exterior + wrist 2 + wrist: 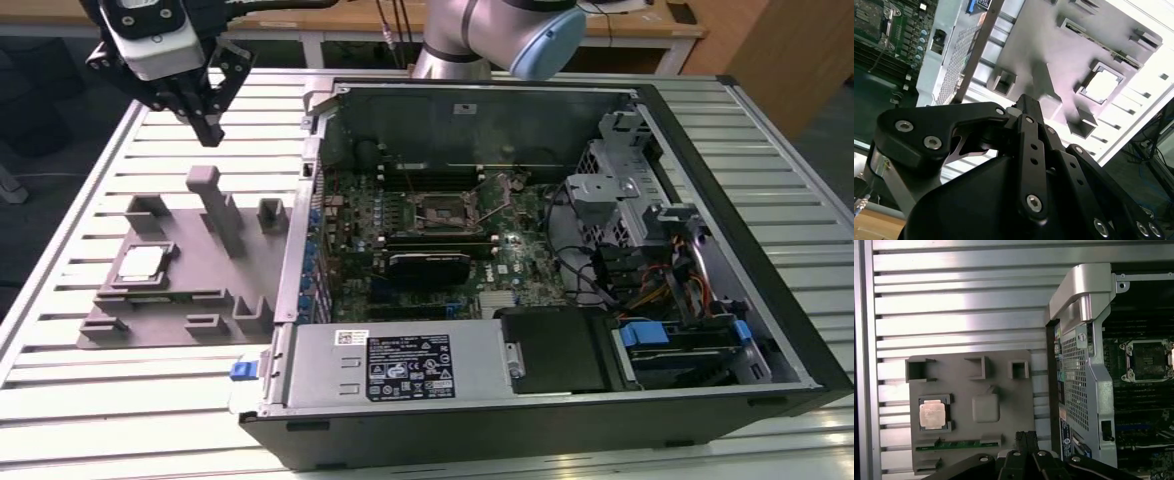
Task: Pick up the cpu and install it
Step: 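Reach for the cpu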
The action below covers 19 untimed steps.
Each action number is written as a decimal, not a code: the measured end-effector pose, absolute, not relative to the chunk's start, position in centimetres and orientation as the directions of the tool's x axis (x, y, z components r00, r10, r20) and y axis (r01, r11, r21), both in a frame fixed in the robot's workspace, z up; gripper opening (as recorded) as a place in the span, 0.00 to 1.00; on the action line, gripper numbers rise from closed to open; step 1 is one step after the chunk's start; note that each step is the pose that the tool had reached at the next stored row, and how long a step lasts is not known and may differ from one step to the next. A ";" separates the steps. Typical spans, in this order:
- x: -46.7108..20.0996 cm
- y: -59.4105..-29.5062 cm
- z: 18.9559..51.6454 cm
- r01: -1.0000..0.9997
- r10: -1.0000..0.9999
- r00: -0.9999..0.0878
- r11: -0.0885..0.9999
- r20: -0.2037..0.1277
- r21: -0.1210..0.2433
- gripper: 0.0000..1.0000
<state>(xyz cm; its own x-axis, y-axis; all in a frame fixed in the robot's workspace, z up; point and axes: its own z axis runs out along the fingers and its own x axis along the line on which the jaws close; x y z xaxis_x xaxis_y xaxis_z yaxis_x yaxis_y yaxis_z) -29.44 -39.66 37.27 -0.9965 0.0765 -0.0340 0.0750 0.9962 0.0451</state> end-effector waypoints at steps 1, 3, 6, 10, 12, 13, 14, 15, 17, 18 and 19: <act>-29.6 -39.6 37.2 0.075 0.077 -0.996 0.996 -0.034 0.045 0.11; -29.9 -39.5 37.1 0.075 0.076 -0.996 0.996 -0.034 0.045 0.11; -30.4 -39.4 36.9 0.075 0.077 -0.996 0.996 -0.034 0.045 0.11; -31.1 -39.3 36.6 0.075 0.077 -0.996 0.996 -0.034 0.045 0.11; -31.4 -39.2 36.4 0.075 0.077 -0.996 0.996 -0.034 0.045 0.11; -31.6 -39.1 36.4 0.075 0.077 -0.996 0.996 -0.034 0.045 0.11; -31.7 -39.1 36.3 0.075 0.077 -0.996 0.996 -0.034 0.045 0.11; -31.9 -39.0 36.3 0.075 0.077 -0.996 0.996 -0.034 0.045 0.11; -32.2 -38.9 36.1 0.075 0.077 -0.996 0.996 -0.034 0.045 0.11; -32.4 -38.8 36.1 0.075 0.077 -0.996 0.996 -0.034 0.045 0.11; -32.6 -38.8 36.0 0.075 0.077 -0.996 0.996 -0.034 0.045 0.11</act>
<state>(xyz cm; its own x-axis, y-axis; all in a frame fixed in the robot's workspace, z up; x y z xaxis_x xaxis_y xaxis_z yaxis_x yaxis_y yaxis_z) -32.56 -38.80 36.04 -0.9965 0.0769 -0.0340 0.0753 0.9962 0.0446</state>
